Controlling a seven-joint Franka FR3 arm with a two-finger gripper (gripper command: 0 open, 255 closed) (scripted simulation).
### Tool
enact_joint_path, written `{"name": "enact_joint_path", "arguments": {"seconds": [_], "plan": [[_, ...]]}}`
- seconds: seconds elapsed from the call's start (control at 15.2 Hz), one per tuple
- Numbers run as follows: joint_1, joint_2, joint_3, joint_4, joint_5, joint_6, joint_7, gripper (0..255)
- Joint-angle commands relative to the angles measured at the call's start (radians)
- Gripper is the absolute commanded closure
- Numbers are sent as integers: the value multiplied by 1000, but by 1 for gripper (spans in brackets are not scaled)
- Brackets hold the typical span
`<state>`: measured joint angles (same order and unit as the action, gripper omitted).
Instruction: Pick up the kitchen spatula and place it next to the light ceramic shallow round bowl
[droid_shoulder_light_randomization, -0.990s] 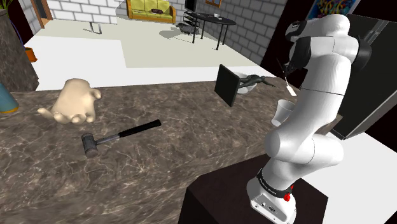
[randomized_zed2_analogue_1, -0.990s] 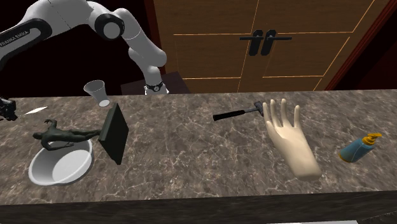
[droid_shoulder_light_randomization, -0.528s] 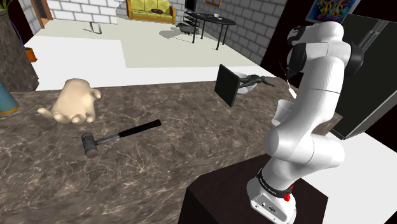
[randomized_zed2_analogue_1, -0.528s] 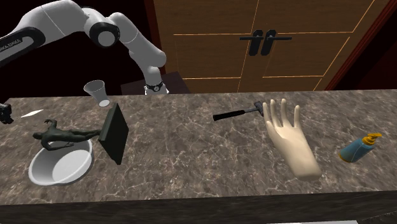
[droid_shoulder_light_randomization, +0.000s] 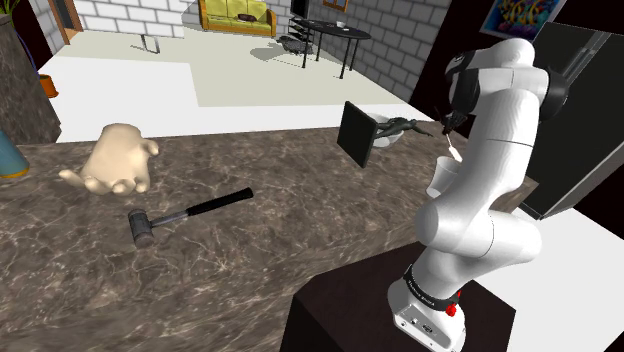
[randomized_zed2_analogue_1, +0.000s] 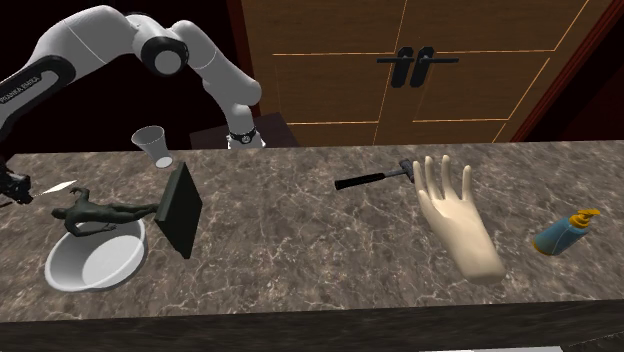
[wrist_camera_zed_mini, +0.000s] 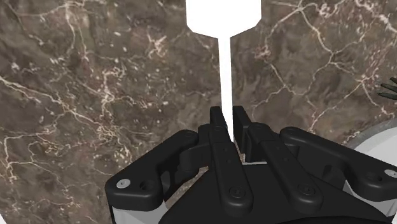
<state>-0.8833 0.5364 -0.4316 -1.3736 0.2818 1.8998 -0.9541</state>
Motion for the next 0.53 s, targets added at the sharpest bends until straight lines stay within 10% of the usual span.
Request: {"name": "enact_joint_path", "arguments": {"seconds": [0.0,0.46], "plan": [[2,4,2,-21,3,25,-4,255],[4,27,10,-80,17,104,-17,255]]}}
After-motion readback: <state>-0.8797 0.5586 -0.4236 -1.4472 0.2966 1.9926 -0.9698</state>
